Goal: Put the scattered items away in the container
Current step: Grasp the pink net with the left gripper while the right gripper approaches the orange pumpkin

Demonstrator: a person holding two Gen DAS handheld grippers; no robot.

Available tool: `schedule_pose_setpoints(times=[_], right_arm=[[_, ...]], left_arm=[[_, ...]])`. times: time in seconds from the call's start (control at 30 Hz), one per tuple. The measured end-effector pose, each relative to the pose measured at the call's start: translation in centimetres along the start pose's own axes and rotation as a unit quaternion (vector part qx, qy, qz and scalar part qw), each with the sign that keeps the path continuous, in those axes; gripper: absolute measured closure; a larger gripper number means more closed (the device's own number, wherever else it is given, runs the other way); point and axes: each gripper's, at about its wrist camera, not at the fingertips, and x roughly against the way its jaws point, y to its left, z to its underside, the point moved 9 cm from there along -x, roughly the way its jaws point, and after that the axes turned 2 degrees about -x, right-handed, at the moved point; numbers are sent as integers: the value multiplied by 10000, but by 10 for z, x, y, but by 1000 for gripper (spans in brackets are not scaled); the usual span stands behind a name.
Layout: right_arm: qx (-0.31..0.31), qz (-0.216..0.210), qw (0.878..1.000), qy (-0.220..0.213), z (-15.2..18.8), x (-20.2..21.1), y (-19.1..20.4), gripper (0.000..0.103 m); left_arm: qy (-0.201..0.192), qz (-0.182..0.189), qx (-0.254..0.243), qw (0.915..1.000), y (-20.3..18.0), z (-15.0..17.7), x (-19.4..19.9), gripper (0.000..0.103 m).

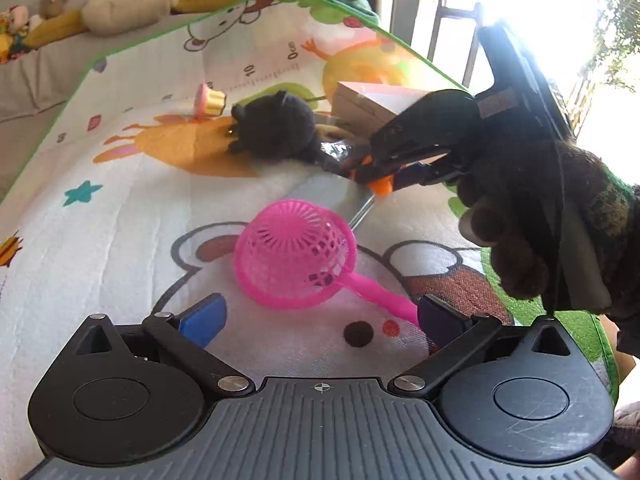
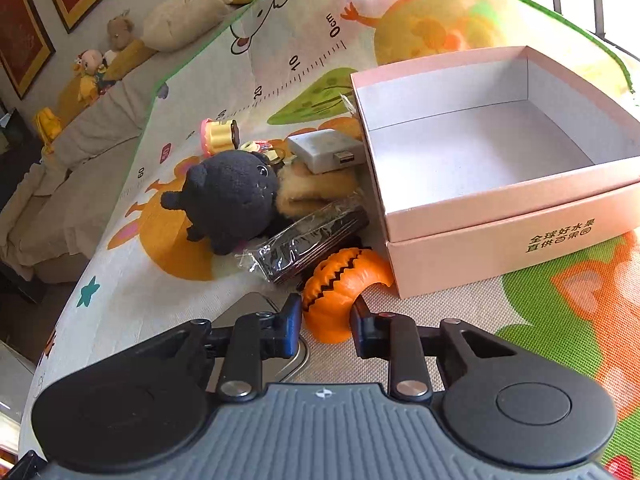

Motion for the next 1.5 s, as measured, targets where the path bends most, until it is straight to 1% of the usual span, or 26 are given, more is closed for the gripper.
schedule_pose_setpoints(times=[0.1,0.17,0.23,0.3,0.4,0.43,0.47,0.5,0.53,0.57,0.7,0.77,0.83,0.9,0.97,1.03,1.1,1.13,1.17,1.2,1.23,1.27,1.37,1.43,1.5], right_arm=[[298,-68,9995,-56,12,24,-8,79],[500,-12,9987,-118,23,44,-19,86],[634,1,9979,-156,33,62,-30,86],[725,35,9973,-147,43,78,-44,86],[872,93,9960,-140,58,91,-61,86],[943,125,9953,-202,62,95,-65,82],[997,148,9946,-257,64,98,-68,74],[1019,155,9942,-310,66,100,-70,68],[1027,147,9939,-386,67,102,-72,54],[1042,135,9934,-468,66,104,-73,44],[1214,159,9895,-765,57,107,-76,33],[1250,241,9871,-972,43,107,-82,23],[1193,339,9850,-1203,22,107,-94,18],[1023,528,9813,-1543,-7,106,-114,13],[704,805,9771,-1841,-36,101,-139,8],[399,882,9748,-2008,-58,94,-159,5],[48,749,9773,-1982,-78,79,-174,4],[-88,610,9799,-1895,-83,72,-176,4],[-243,373,9838,-1735,-87,62,-176,4],[-342,186,9864,-1597,-89,55,-173,2],[-389,159,9868,-1561,-90,52,-169,0],[-323,111,9874,-1546,-89,51,-159,0],[52,-218,9896,-1419,-77,53,-133,0],[193,-176,9880,-1523,-65,63,-124,0],[507,-45,9845,-1679,-52,76,-114,0]], left_arm=[[12,-69,154,9999,1,-5,-4,0],[61,-146,262,9995,0,-9,-11,0],[123,-274,334,9990,0,-12,-20,0],[226,-458,312,9982,1,-14,-30,0],[376,-680,129,9969,1,-14,-40,0],[422,-743,42,9963,1,-13,-42,0],[466,-827,-65,9955,2,-12,-43,0],[498,-903,-167,9945,4,-10,-43,0],[503,-934,-241,9941,6,-10,-42,0],[509,-953,-290,9937,8,-9,-40,0],[556,-1252,-460,9895,24,-7,-29,0],[580,-1402,-449,9874,34,-6,-24,0],[576,-1513,-358,9862,43,-6,-19,0],[534,-1385,-229,9887,46,-6,-15,0],[467,-1032,-19,9936,43,-6,-11,0],[378,-650,170,9970,38,-8,-8,0],[304,-429,242,9983,33,-9,-6,0],[284,-396,245,9985,31,-9,-6,0],[278,-388,242,9986,30,-9,-5,0],[279,-388,244,9986,29,-8,-5,0],[281,-390,253,9985,29,-8,-5,0],[288,-399,272,9984,29,-7,-5,0],[353,-540,306,9974,33,-4,-5,0],[428,-684,311,9963,37,-2,-9,0],[472,-708,307,9959,39,-2,-15,0]])
